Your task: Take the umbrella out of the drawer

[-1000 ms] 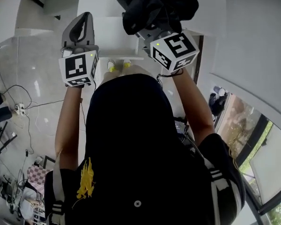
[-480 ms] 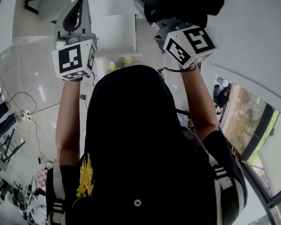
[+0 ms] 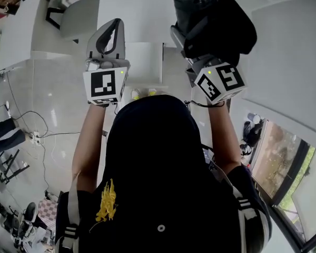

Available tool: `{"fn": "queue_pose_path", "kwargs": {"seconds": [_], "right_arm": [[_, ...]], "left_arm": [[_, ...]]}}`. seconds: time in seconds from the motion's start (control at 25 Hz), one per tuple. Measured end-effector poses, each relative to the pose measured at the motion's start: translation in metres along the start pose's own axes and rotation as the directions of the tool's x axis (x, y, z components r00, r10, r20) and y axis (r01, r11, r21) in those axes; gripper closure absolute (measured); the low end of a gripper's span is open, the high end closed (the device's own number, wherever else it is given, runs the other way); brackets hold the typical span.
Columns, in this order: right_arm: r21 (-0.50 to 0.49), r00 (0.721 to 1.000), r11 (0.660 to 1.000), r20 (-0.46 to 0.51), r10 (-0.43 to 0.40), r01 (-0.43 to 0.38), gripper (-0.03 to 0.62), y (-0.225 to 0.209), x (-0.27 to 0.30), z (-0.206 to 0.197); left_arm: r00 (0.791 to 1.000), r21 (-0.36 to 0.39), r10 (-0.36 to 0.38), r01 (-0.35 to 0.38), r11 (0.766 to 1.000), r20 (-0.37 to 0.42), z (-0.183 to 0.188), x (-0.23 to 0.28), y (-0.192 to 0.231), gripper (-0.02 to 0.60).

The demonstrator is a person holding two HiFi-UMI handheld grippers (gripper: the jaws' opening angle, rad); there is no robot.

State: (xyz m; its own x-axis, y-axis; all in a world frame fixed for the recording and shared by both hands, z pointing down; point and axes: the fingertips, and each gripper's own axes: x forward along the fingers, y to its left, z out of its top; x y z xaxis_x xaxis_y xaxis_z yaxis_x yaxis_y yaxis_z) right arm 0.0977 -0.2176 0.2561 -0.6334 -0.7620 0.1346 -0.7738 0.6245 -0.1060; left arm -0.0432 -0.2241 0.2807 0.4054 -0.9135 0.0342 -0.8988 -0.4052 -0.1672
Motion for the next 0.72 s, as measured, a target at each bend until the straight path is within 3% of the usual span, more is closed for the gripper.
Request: {"fn": "queue_pose_path", "kwargs": {"seconds": [0.4, 0.72], "right_arm": [[0.047, 1.0, 0.999, 0.015, -0.009, 0.009, 0.329, 0.01, 0.007, -0.001], [0.027, 1.0, 1.0, 0.008, -0.014, 0.013, 0.329, 0.005, 0.005, -0.005]], "left_arm": [[1.0, 0.0, 0.01, -0.01, 1.0, 0.005, 0.006, -0.005, 0.014, 0.563], [1.0, -0.002, 0.018, -0.018, 1.0, -0.006, 0.006, -0.005, 0.012, 0.563]]}}
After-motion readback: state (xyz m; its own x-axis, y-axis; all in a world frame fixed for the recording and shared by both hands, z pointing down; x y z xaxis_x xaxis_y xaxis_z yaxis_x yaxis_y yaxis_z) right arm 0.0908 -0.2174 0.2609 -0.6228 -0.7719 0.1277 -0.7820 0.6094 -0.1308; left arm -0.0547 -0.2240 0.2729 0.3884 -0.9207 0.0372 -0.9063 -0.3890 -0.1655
